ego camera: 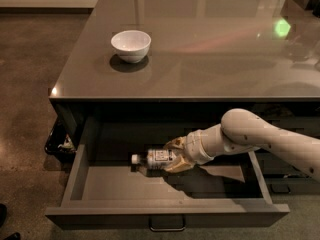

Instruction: Place blue plastic bottle into top drawer

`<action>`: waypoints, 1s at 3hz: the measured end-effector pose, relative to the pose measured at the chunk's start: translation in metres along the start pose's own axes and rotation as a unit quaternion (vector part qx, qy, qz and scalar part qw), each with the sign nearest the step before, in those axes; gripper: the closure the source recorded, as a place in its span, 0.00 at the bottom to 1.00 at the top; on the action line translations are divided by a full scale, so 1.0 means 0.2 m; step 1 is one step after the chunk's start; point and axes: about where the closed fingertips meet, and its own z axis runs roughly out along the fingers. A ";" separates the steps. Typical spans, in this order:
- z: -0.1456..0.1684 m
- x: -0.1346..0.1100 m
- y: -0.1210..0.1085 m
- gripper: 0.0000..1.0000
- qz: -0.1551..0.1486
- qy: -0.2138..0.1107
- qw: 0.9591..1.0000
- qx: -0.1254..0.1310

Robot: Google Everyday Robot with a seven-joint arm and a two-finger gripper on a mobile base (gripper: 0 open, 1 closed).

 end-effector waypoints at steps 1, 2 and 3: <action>0.00 0.00 0.00 0.58 0.000 0.000 1.000 0.000; 0.00 0.00 0.00 0.35 0.000 0.000 1.000 0.000; 0.00 0.00 0.00 0.12 0.000 0.000 1.000 0.000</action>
Offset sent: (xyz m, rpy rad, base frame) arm 0.0000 0.0000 0.0000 0.0000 0.0000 0.0000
